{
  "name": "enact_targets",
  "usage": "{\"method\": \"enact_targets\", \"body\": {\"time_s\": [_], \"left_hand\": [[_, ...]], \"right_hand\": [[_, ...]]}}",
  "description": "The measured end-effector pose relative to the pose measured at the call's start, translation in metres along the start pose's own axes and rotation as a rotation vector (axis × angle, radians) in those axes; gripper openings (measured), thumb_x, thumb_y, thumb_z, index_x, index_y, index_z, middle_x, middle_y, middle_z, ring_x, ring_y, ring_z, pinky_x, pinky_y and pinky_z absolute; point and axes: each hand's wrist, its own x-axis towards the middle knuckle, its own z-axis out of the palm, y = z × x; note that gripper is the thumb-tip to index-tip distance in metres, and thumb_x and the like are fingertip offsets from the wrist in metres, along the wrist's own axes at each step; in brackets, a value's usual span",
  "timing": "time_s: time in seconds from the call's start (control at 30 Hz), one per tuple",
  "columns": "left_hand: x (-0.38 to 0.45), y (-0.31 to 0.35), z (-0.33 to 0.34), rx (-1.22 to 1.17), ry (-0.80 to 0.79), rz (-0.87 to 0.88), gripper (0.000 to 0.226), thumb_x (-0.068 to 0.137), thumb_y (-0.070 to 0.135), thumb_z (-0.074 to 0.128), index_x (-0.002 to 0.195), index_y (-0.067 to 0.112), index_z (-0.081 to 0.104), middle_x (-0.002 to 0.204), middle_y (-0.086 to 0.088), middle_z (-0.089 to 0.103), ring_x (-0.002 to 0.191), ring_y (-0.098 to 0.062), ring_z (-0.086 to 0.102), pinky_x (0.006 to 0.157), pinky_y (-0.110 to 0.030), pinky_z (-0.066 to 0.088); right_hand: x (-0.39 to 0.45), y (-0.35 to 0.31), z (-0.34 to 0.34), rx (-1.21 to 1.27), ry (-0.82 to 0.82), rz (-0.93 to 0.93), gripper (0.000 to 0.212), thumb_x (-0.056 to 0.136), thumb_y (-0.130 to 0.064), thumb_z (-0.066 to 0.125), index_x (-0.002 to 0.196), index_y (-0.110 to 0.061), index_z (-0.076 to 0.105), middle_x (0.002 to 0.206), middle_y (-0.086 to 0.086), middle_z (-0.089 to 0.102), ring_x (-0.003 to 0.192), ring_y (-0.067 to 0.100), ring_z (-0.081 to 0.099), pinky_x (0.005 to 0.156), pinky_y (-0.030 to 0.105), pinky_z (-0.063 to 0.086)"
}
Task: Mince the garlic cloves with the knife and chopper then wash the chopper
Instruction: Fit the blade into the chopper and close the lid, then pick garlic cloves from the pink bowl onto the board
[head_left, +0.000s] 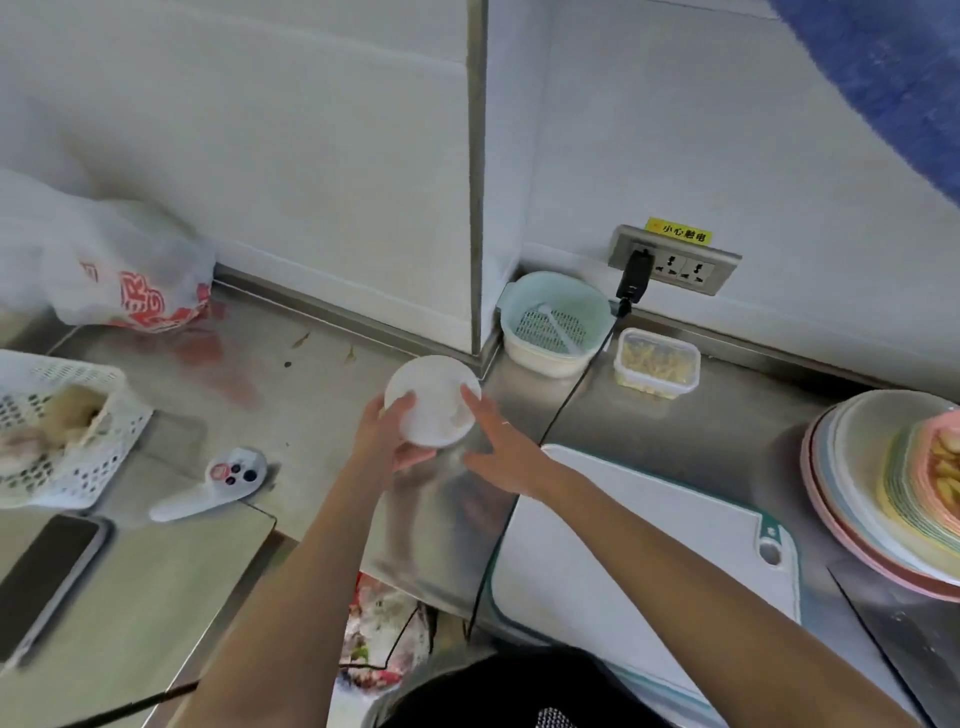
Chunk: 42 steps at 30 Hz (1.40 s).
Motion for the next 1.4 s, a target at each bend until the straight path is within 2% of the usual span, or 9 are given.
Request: {"method": "enact_targets", "body": {"time_s": [0.2,0.3,0.43,0.6,0.77,0.9,1.17,1.33,1.4], "left_hand": [[0.020,-0.015,0.003,0.125,0.111,0.009,0.071,0.075,0.039,0.078,0.122,-0.005,0.046,0.127,-0.020,0.052,0.104,-0.038,0.060,0.052,-0.035,0.057],[0.006,-0.005,0.022,0.413,0.301,0.050,0.064,0.084,0.039,0.070,0.128,0.003,0.041,0.128,-0.015,0.043,0.108,-0.036,0.053,0.074,-0.044,0.057],[-0.034,-0.006,0.072,0.702,0.555,0.527,0.045,0.091,0.022,0.059,0.128,0.001,0.044,0.129,-0.022,0.044,0.114,-0.040,0.042,0.094,-0.046,0.035],[-0.078,-0.038,0.172,0.702,0.003,0.974,0.017,0.086,-0.001,0.057,0.103,-0.002,0.054,0.100,-0.016,0.052,0.091,-0.033,0.051,0.081,-0.040,0.043],[-0.126,-0.068,0.270,0.922,-0.608,0.969,0.017,0.087,0.007,0.058,0.103,0.002,0.055,0.103,-0.013,0.054,0.093,-0.028,0.054,0.081,-0.040,0.046],[-0.160,-0.096,0.329,1.007,-0.830,0.849,0.017,0.089,0.011,0.058,0.105,0.003,0.059,0.104,-0.012,0.059,0.096,-0.027,0.058,0.080,-0.031,0.042],[-0.185,-0.131,0.399,1.093,-0.858,0.572,0.028,0.096,0.026,0.053,0.111,0.004,0.059,0.114,-0.012,0.065,0.105,-0.028,0.059,0.077,-0.027,0.040],[-0.188,-0.136,0.426,1.131,-0.803,0.496,0.034,0.099,0.031,0.046,0.080,0.005,0.057,0.068,-0.010,0.058,0.073,-0.032,0.058,0.059,-0.030,0.035],[-0.186,-0.140,0.435,1.117,-0.745,0.456,0.036,0.098,0.034,0.047,0.093,0.000,0.058,0.072,-0.011,0.059,0.070,-0.031,0.058,0.059,-0.031,0.039]], "right_hand": [[0.024,-0.002,0.004,-0.234,-0.047,0.085,0.087,0.095,-0.019,0.051,0.150,-0.031,-0.015,0.157,0.010,-0.023,0.119,0.031,0.053,0.089,0.027,0.042],[0.020,-0.002,0.002,-0.245,-0.021,0.070,0.085,0.095,-0.015,0.049,0.151,-0.031,-0.014,0.158,0.009,-0.018,0.111,0.028,0.057,0.086,0.028,0.042],[-0.009,-0.002,-0.005,-0.149,0.403,0.124,0.055,0.094,-0.011,0.043,0.146,-0.027,0.034,0.135,0.005,0.053,0.113,0.024,0.056,0.086,0.031,0.046],[-0.072,0.034,-0.041,0.081,0.953,0.234,0.022,0.092,-0.013,0.050,0.110,-0.017,0.061,0.085,0.002,0.068,0.079,0.023,0.063,0.064,0.033,0.049],[-0.176,0.099,-0.096,0.033,1.399,0.379,0.006,0.092,-0.013,0.053,0.092,-0.016,0.057,0.076,-0.001,0.062,0.068,0.026,0.057,0.053,0.031,0.042],[-0.251,0.141,-0.129,0.216,1.592,0.655,0.021,0.092,-0.025,0.049,0.110,-0.016,0.053,0.086,-0.001,0.062,0.079,0.029,0.058,0.062,0.031,0.041],[-0.309,0.208,-0.171,0.459,1.368,0.908,0.043,0.093,-0.057,0.040,0.102,-0.016,0.048,0.100,0.010,0.065,0.088,0.034,0.064,0.079,0.047,0.054],[-0.318,0.217,-0.199,0.358,1.224,0.928,0.048,0.096,-0.053,0.034,0.114,-0.011,0.049,0.106,0.011,0.063,0.093,0.033,0.062,0.078,0.044,0.053],[-0.320,0.224,-0.210,0.359,1.136,0.931,0.049,0.096,-0.050,0.034,0.119,-0.010,0.052,0.106,0.013,0.064,0.092,0.033,0.064,0.079,0.046,0.055]]}}
